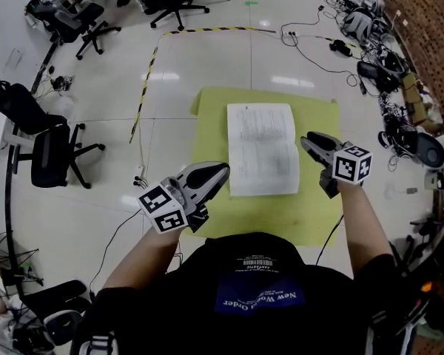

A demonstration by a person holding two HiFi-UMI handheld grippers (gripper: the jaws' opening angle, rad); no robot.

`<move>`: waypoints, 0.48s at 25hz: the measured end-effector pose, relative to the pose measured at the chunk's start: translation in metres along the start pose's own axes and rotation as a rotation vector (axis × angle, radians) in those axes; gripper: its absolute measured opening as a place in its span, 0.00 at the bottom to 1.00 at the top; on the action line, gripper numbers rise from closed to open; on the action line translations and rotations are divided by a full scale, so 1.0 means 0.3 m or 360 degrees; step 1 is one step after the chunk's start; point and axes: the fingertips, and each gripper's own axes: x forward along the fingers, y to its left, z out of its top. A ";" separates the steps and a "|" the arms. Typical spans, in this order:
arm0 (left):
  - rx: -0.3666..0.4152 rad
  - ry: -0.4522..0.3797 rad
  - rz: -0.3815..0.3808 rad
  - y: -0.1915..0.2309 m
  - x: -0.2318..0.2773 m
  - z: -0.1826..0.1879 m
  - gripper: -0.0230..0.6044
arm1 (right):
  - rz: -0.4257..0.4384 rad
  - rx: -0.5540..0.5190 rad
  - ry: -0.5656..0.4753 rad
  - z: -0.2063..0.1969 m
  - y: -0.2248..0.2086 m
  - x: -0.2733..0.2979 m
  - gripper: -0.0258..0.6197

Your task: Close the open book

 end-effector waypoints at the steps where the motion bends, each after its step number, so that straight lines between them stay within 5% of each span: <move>1: -0.0020 -0.0003 0.0007 0.008 -0.003 -0.003 0.05 | -0.0014 0.0003 0.0027 -0.003 -0.039 0.023 0.21; 12: -0.0177 0.0016 0.0125 0.151 -0.012 -0.128 0.05 | -0.0057 0.0221 0.0237 -0.160 -0.414 0.332 0.33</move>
